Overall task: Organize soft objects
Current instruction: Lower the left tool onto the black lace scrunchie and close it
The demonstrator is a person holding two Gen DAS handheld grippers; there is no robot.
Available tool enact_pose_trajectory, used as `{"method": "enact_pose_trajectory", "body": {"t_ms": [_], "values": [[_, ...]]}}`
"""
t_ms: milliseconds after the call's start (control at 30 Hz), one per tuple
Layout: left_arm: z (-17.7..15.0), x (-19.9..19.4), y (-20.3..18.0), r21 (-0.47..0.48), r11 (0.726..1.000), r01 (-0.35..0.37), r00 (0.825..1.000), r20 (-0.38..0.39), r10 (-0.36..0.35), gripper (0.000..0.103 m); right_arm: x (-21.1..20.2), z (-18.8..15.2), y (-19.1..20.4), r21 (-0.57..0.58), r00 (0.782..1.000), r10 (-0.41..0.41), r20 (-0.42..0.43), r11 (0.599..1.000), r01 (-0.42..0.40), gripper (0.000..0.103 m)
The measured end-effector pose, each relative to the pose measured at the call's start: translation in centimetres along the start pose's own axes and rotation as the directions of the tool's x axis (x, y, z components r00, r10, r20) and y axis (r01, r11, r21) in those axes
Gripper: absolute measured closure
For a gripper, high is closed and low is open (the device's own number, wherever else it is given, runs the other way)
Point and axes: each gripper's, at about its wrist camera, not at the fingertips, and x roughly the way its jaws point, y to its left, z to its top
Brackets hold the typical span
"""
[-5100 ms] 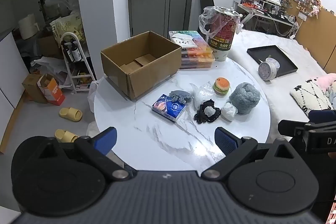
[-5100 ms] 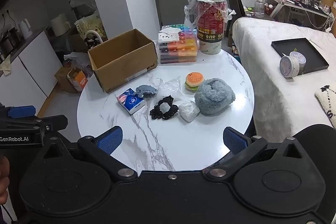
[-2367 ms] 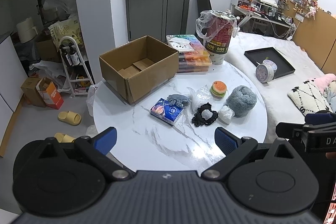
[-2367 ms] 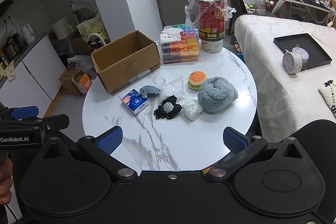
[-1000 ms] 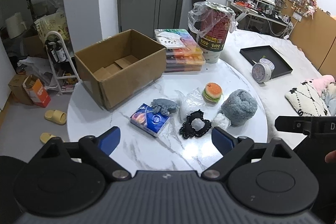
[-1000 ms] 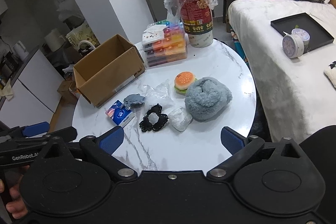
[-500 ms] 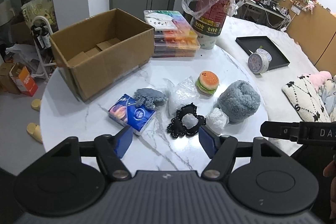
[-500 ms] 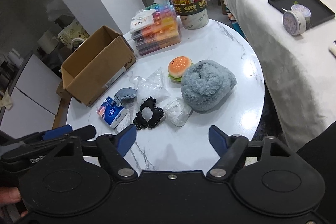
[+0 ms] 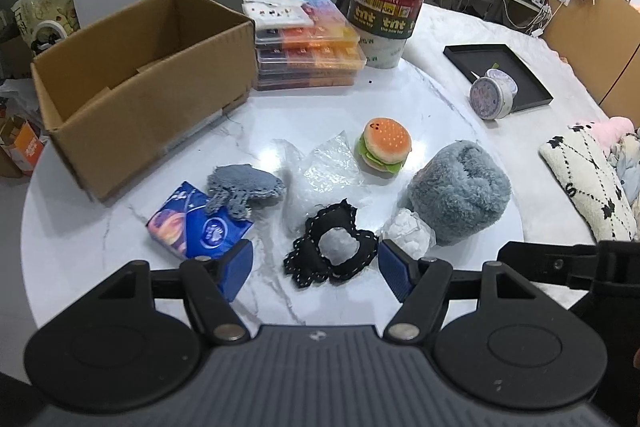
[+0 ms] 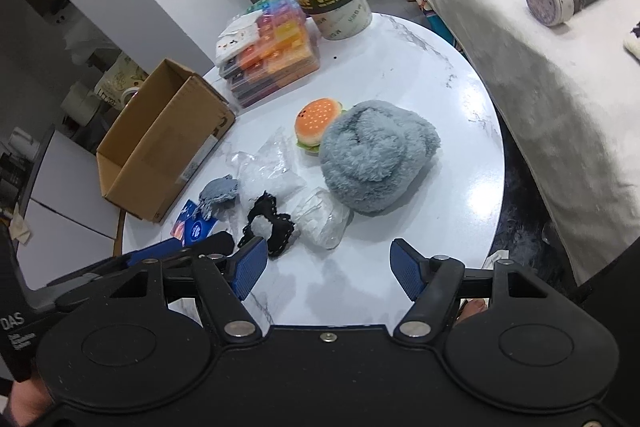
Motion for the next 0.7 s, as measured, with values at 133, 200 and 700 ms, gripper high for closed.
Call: {"method": "enact_pose_trajectory", "body": {"t_ms": [133, 200, 700], "values": [[0.3, 1.6, -0.2, -0.003, 1.0, -0.002, 1.0, -0.014, 0.002, 0.035, 0.9, 0.5, -0.5, 0.027, 1.0, 0.005, -0.007, 1.0, -0.004, 0.038], [0.4, 2.4, -0.3, -0.012, 1.0, -0.007, 1.0, -0.022, 0.006, 0.035, 1.3, 0.8, -0.6, 0.042, 1.0, 0.008, -0.012, 0.999, -0.007, 0.039], [0.0, 6.9, -1.0, -0.027, 1.0, -0.016, 0.998, -0.067, 0.014, 0.041, 3.3, 1.0, -1.6, 0.137, 0.999, -0.008, -0.036, 0.991, 0.013, 0.039]]}}
